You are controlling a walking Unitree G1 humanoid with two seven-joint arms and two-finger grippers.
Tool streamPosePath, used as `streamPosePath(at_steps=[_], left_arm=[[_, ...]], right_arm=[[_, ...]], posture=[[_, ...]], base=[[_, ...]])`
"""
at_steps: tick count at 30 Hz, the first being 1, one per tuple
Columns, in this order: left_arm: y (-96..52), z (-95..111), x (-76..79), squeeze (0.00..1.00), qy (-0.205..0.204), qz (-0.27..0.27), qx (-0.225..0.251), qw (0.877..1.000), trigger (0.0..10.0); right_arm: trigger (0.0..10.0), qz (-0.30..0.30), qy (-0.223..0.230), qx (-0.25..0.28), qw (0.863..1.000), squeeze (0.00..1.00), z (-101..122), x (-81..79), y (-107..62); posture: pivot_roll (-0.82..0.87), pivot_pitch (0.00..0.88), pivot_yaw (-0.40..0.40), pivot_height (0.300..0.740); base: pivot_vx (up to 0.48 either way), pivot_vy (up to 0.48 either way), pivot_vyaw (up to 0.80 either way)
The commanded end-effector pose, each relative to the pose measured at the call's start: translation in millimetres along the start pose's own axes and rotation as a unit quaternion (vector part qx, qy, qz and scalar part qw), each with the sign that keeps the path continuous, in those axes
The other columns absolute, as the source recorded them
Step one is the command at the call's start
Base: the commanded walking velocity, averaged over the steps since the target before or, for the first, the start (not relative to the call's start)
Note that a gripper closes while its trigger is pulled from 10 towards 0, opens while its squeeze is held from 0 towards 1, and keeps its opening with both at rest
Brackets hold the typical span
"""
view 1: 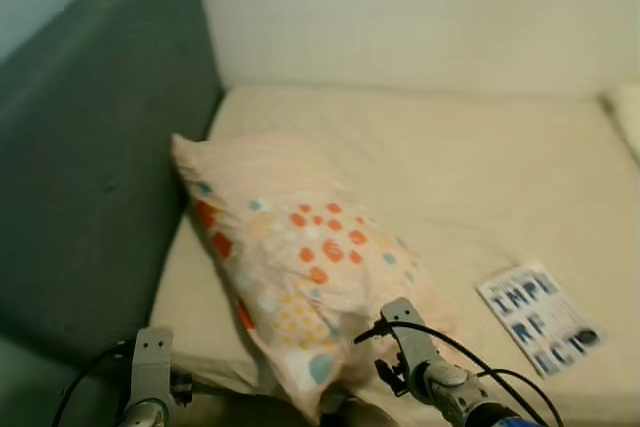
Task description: Clean up the room
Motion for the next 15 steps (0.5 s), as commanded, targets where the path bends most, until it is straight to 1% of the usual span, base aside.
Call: streamPosePath(at_steps=[1, 8, 13, 15], left_arm=[[-1.2, -7.4, 0.0, 0.00, 0.005, 0.000, -0.014, 1.000, 10.0], [-1.0, -6.4, 0.1, 0.00, 0.007, 0.001, -0.014, 1.000, 10.0], [-1.1, -7.6, -0.9, 0.00, 0.007, 0.004, -0.017, 1.000, 10.0], [-1.2, -8.7, -1.9, 0.00, 0.009, 0.006, -0.020, 1.000, 10.0]], right_arm=[[10.0, 0.000, 0.009, -0.013, 1.000, 0.00, -6.2, -0.4, -0.2], [10.0, 0.002, 0.011, -0.013, 1.000, 0.00, -6.1, -0.8, -0.1], [10.0, 0.003, 0.016, -0.004, 1.000, 0.00, -4.0, -1.1, -0.1], [10.0, 0.001, 0.008, -0.003, 1.000, 0.00, -3.5, -0.9, -0.1]], posture=[[-0.07, 0.026, 0.034, 0.740], [-0.07, 0.026, 0.034, 0.740], [-0.07, 0.026, 0.032, 0.740], [-0.07, 0.026, 0.032, 0.740]], base=[[0.000, 0.000, -0.80], [0.000, 0.000, -0.80], [0.000, 0.000, -0.80], [0.000, 0.000, 0.00]])
Point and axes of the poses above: a point about 5 cm out from each wrist's last joint towards the gripper, its own y axis pointing out of the wrist towards the gripper, its own z axis along the axis of the wrist's last joint, x = y × z, the point moved 1 cm from there along y, pointing out of the wrist towards the gripper, and after that the axes turned 15 degrees about y, right-handed, at the moved point
